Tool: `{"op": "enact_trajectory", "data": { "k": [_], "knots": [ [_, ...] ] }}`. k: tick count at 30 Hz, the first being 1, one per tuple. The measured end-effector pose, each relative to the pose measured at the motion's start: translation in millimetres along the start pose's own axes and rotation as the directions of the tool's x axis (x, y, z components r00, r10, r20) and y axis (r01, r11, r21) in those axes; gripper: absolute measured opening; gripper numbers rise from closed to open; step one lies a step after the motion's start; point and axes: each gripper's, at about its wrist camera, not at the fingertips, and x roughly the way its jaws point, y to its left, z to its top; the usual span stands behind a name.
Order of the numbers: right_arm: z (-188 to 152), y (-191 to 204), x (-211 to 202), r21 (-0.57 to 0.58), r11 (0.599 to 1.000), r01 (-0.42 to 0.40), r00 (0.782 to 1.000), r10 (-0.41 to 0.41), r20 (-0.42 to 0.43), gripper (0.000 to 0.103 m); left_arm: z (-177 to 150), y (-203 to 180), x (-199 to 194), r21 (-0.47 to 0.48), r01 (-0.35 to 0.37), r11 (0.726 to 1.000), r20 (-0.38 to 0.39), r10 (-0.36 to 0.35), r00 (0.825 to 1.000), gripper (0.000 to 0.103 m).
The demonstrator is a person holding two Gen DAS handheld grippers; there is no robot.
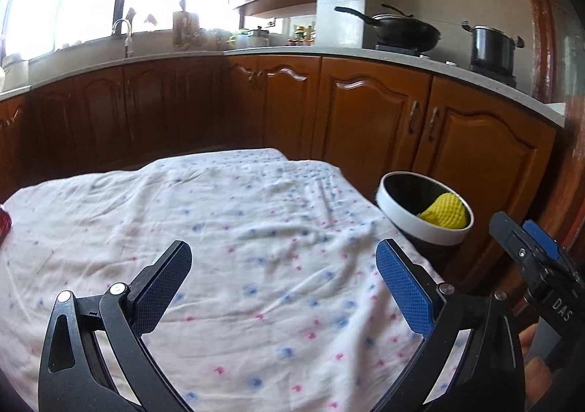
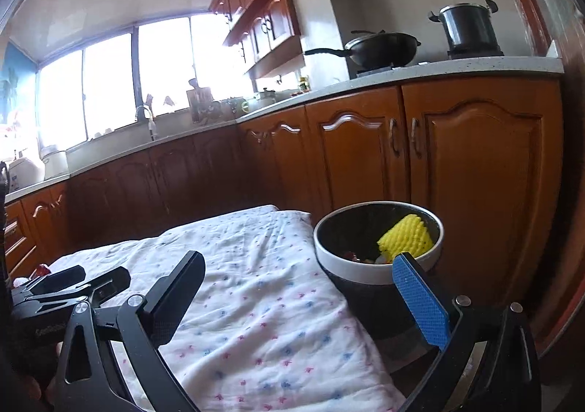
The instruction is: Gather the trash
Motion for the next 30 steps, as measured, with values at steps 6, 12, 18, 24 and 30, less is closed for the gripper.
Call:
{"op": "enact_trajectory", "data": {
  "k": [6,12,18,24,30],
  "knots": [
    [-5,10,-2,-0.034,0.999,-0.025,0.999,0.026,0.023,0.103,-8,8,-6,-0.002,-0.051,0.999,0.040,0.051,0.998,0.103],
    [-9,13,2,-0.033,0.998,-0.049,0.999,0.049,0.011,0.103,-11,16,-10,-0.009,-0.084,0.996,0.054,0.085,0.995,0.103],
    [-9,15,2,-0.040,0.998,-0.047,0.999,0.048,0.010,0.103,-15,16,-11,0.001,-0.098,0.995,0.053,0.098,0.994,0.103],
    [-10,15,2,-0.039,0.998,-0.050,0.999,0.050,0.007,0.103,-15,14,-11,0.008,-0.111,0.994,0.052,0.110,0.993,0.103],
    [-10,16,1,-0.043,0.998,-0.049,0.999,0.050,0.010,0.103,-16,14,-10,0.009,-0.120,0.993,0.051,0.120,0.991,0.103]
  ]
}}
